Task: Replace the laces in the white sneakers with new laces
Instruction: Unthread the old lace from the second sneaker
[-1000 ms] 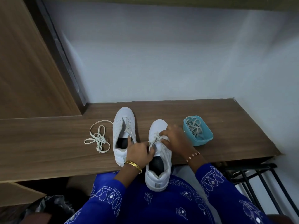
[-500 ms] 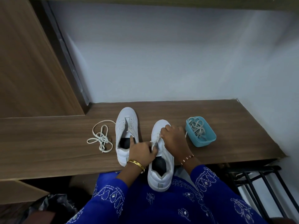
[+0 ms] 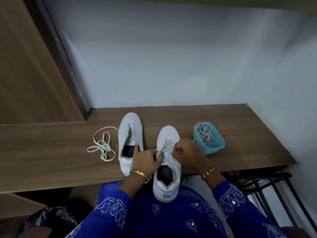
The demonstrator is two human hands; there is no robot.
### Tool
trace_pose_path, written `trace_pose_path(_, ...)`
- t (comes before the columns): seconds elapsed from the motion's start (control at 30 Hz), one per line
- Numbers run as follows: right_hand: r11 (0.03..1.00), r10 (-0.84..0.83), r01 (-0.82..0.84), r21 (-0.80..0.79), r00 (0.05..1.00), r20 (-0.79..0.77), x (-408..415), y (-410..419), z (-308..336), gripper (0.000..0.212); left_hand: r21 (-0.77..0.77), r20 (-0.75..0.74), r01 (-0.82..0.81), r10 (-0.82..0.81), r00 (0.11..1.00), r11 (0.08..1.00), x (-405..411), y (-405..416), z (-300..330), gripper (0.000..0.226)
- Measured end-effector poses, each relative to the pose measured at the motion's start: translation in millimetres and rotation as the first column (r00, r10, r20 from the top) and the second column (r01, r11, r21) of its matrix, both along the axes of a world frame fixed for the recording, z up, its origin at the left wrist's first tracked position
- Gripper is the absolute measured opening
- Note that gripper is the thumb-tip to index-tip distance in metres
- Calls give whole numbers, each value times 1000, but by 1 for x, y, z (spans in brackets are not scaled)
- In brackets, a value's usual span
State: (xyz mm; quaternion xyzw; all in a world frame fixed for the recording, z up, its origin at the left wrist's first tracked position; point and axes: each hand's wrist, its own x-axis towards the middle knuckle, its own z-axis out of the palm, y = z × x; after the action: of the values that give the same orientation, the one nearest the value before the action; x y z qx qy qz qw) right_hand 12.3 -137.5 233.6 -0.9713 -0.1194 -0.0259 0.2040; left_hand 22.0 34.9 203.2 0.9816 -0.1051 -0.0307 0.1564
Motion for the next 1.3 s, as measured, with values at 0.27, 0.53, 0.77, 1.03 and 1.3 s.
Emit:
trace_pose_path(0.27,990,-93,106,88,985,-145,-17,11,-22,21,-8,15,16,-15,1000,1000,-1,1,-1,38)
trace_pose_path(0.53,850,-291,383,362,913,-285,-20,-1,-20,33,11,47,63,-63,997,998,-3,4,-3,34)
trace_pose_path(0.77,820,-252,416,392,879,-406,-14,-5,-19,32,96,454,288,-299,839,953,-12,-14,-1,32)
trace_pose_path(1.03,832,-242,409,374,875,-420,-15,-3,-12,30,122,373,296,-320,871,947,-8,-23,-6,16)
trace_pose_path(1.3,796,-251,462,391,840,-482,-14,-2,-9,33,-816,-519,-537,-138,843,-214,-1,-8,29,34)
